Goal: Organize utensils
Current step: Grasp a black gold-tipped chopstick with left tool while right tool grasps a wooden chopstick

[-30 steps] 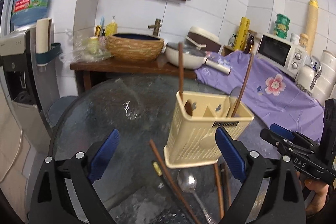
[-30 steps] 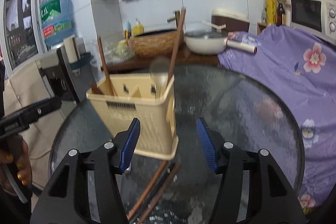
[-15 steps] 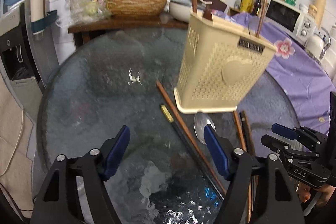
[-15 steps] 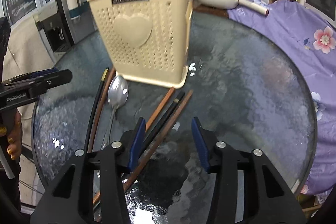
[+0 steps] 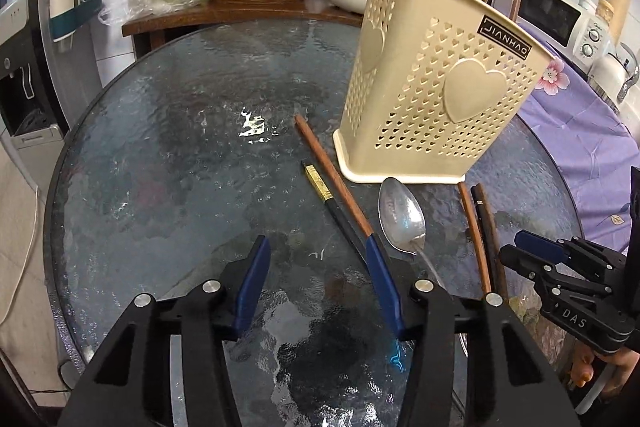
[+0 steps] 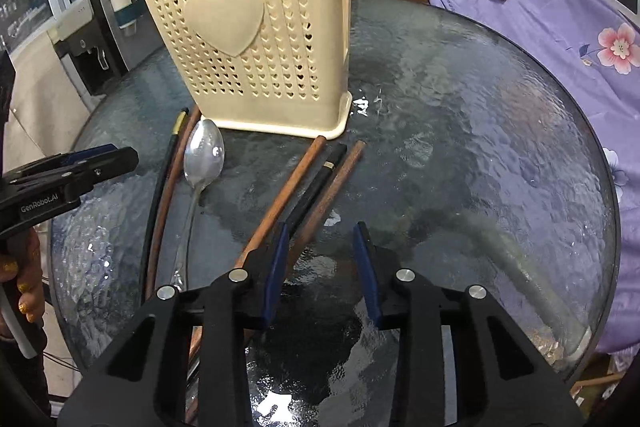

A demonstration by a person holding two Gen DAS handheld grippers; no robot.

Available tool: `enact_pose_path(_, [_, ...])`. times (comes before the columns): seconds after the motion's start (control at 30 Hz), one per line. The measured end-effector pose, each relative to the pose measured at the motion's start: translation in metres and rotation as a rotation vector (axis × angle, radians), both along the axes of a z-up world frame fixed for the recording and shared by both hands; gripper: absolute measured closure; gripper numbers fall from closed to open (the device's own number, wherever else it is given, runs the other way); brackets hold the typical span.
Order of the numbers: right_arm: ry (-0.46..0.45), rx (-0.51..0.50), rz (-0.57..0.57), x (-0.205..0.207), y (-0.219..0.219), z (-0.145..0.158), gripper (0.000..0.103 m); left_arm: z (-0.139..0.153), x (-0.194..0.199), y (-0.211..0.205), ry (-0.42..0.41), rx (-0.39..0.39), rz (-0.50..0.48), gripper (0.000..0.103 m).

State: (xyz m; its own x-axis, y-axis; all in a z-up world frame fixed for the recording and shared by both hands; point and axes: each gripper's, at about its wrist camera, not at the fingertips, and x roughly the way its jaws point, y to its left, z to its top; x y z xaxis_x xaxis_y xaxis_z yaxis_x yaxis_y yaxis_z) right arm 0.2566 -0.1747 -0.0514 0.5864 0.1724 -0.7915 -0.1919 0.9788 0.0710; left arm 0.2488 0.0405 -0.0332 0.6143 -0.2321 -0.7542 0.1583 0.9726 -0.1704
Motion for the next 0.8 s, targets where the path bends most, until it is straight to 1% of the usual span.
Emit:
enact_pose_path(0.17, [0.018,-0.024,-0.003,0.004,0.006,-0.002,0.072,-0.003,0.004,-0.005,0.002,0.022,0.0,0.056])
enact_pose_path(0.3, [0.025,-0.068,-0.014,0.01,0.01,-0.003,0.078,-0.004,0.012,-0.008,0.004,0.037,0.005,0.057])
enact_pose_path(0.4, [0.038,-0.043,-0.019,0.015,0.005,-0.003,0.078,-0.006,0.019,-0.01,0.011,0.046,0.009,0.058])
enact_pose_path(0.57, [0.041,-0.051,-0.026,0.025,0.004,-0.003,0.079,-0.011,0.032,-0.015,0.018,0.073,0.022,0.064])
enact_pose_path(0.7, [0.035,-0.062,-0.03,0.036,0.001,-0.003,0.083,-0.012,0.038,-0.02,0.019,0.095,0.022,0.066])
enact_pose_path(0.8, [0.041,-0.055,-0.029,0.045,0.001,-0.002,0.084,-0.012,0.039,-0.023,0.021,0.104,0.016,0.067])
